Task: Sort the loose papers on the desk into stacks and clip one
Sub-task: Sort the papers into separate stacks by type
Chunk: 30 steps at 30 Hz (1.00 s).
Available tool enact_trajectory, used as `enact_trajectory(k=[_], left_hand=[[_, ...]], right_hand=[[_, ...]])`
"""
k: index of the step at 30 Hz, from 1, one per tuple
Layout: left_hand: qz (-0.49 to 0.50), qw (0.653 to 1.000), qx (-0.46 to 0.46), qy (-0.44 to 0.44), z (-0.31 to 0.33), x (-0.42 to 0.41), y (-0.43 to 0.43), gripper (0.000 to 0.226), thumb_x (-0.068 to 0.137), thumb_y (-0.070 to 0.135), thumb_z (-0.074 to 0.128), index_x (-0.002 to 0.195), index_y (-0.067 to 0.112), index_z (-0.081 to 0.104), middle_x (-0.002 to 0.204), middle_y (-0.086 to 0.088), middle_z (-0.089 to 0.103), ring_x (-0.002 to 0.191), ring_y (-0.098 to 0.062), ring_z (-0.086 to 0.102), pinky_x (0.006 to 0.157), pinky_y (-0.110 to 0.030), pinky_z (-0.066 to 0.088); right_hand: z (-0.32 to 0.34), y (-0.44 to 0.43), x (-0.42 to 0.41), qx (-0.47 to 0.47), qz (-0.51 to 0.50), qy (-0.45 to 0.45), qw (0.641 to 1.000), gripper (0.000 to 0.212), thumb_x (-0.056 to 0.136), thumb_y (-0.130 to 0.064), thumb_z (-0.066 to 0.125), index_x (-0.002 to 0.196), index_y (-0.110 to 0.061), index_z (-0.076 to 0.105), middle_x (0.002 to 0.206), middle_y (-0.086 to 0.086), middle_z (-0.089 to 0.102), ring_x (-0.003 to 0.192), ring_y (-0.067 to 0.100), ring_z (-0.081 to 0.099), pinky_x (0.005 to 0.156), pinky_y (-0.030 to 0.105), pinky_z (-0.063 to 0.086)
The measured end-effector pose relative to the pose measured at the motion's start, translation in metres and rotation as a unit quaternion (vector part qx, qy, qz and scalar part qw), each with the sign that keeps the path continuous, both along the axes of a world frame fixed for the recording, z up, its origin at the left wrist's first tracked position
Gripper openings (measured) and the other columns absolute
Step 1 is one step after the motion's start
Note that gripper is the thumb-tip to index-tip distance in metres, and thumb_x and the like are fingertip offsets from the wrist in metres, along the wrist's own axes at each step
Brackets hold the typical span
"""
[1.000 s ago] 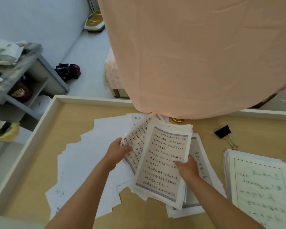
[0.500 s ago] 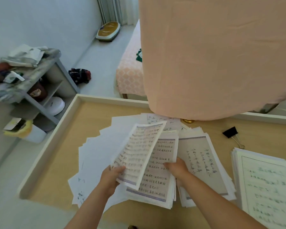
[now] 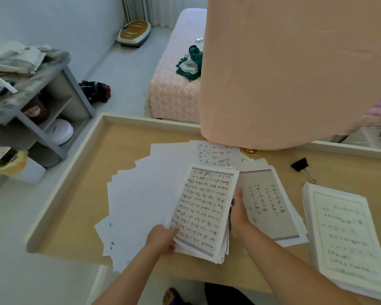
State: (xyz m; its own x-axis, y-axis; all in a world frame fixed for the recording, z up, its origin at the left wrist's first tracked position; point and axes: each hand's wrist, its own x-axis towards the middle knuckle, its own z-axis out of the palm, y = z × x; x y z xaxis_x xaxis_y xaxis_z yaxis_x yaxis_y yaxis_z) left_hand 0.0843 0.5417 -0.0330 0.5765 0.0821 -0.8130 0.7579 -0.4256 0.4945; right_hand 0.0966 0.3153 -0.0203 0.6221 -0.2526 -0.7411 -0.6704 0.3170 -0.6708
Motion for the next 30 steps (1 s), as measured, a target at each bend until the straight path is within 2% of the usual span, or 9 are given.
enact_trajectory(k=[2, 4, 6, 9, 14, 16, 19, 25, 30], left_hand=[[-0.164, 0.982, 0.093, 0.028, 0.009, 0.003, 0.007, 0.044, 0.09, 0.052, 0.057, 0.088, 0.008, 0.056, 0.079, -0.009, 0.069, 0.054, -0.022, 0.065, 0.061, -0.034, 0.061], [-0.266, 0.949, 0.165, 0.02, 0.016, 0.011, 0.014, 0.049, 0.09, 0.058, 0.051, 0.089, 0.01, 0.058, 0.079, -0.004, 0.067, 0.055, -0.018, 0.064, 0.058, -0.027, 0.056], [-0.306, 0.928, 0.21, -0.042, 0.019, 0.025, 0.021, 0.044, 0.091, 0.054, 0.051, 0.092, 0.012, 0.06, 0.076, 0.0, 0.063, 0.062, -0.016, 0.062, 0.058, -0.025, 0.05], [-0.24, 0.95, 0.136, -0.147, 0.017, 0.048, 0.022, 0.038, 0.09, 0.045, 0.061, 0.114, 0.015, 0.057, 0.107, -0.001, 0.064, 0.093, -0.017, 0.061, 0.079, -0.03, 0.05], [-0.056, 0.975, -0.09, -0.196, 0.032, 0.072, 0.011, 0.092, 0.078, 0.041, 0.08, 0.15, 0.017, 0.028, 0.15, 0.0, 0.038, 0.137, -0.022, 0.04, 0.108, -0.042, 0.041], [-0.037, 0.961, -0.202, -0.187, 0.047, 0.083, 0.007, 0.092, 0.07, 0.048, 0.085, 0.145, 0.021, 0.037, 0.148, 0.002, 0.045, 0.132, -0.021, 0.049, 0.108, -0.046, 0.043], [-0.066, 0.925, -0.312, -0.205, 0.078, 0.092, -0.002, 0.059, 0.078, 0.031, 0.08, 0.13, 0.019, 0.057, 0.124, -0.004, 0.068, 0.112, -0.025, 0.067, 0.098, -0.049, 0.051], [0.008, 0.914, -0.287, -0.285, 0.12, 0.099, -0.026, 0.031, 0.083, 0.015, 0.076, 0.113, 0.015, 0.069, 0.107, -0.003, 0.075, 0.098, -0.025, 0.072, 0.088, -0.049, 0.056], [0.04, 0.904, -0.231, -0.357, 0.127, 0.07, -0.056, 0.026, 0.079, 0.018, 0.081, 0.102, 0.024, 0.07, 0.094, 0.005, 0.075, 0.088, -0.012, 0.072, 0.068, -0.026, 0.058]], right_hand=[[0.003, -0.001, -0.003, -0.053, 0.045, 0.02, 0.997, 0.03, 0.094, -0.039, 0.063, 0.114, -0.018, 0.066, 0.11, 0.009, 0.071, 0.092, 0.025, 0.068, 0.077, 0.04, 0.058], [0.001, -0.003, -0.006, -0.123, 0.092, 0.035, 0.988, 0.034, 0.088, -0.007, 0.069, 0.121, -0.014, 0.063, 0.117, 0.009, 0.068, 0.092, 0.024, 0.067, 0.072, 0.036, 0.058], [0.004, -0.003, -0.007, -0.143, 0.105, 0.033, 0.984, 0.038, 0.086, 0.001, 0.067, 0.12, -0.015, 0.064, 0.115, 0.007, 0.069, 0.094, 0.023, 0.066, 0.073, 0.036, 0.058], [0.017, -0.004, -0.007, -0.187, 0.128, 0.002, 0.974, 0.035, 0.086, -0.001, 0.066, 0.117, -0.017, 0.064, 0.104, 0.001, 0.069, 0.09, 0.019, 0.066, 0.067, 0.03, 0.056], [0.049, -0.018, -0.008, -0.184, 0.192, -0.103, 0.958, 0.031, 0.089, -0.007, 0.068, 0.114, -0.024, 0.064, 0.108, -0.007, 0.071, 0.099, 0.009, 0.066, 0.087, 0.029, 0.054], [0.063, -0.028, -0.006, -0.165, 0.193, -0.138, 0.957, 0.032, 0.088, -0.007, 0.07, 0.116, -0.023, 0.065, 0.108, -0.006, 0.073, 0.101, 0.009, 0.067, 0.084, 0.025, 0.054], [0.083, -0.039, 0.0, -0.146, 0.177, -0.169, 0.959, 0.033, 0.087, -0.006, 0.071, 0.116, -0.021, 0.067, 0.108, -0.003, 0.074, 0.102, 0.014, 0.07, 0.087, 0.032, 0.056], [0.103, -0.042, 0.016, -0.187, 0.117, -0.217, 0.951, 0.047, 0.081, -0.01, 0.078, 0.12, -0.029, 0.061, 0.108, -0.007, 0.073, 0.101, 0.014, 0.069, 0.089, 0.04, 0.057], [0.098, -0.031, 0.017, -0.197, 0.102, -0.254, 0.942, 0.061, 0.076, -0.019, 0.084, 0.128, -0.029, 0.053, 0.116, -0.011, 0.068, 0.107, 0.008, 0.065, 0.09, 0.035, 0.056]])
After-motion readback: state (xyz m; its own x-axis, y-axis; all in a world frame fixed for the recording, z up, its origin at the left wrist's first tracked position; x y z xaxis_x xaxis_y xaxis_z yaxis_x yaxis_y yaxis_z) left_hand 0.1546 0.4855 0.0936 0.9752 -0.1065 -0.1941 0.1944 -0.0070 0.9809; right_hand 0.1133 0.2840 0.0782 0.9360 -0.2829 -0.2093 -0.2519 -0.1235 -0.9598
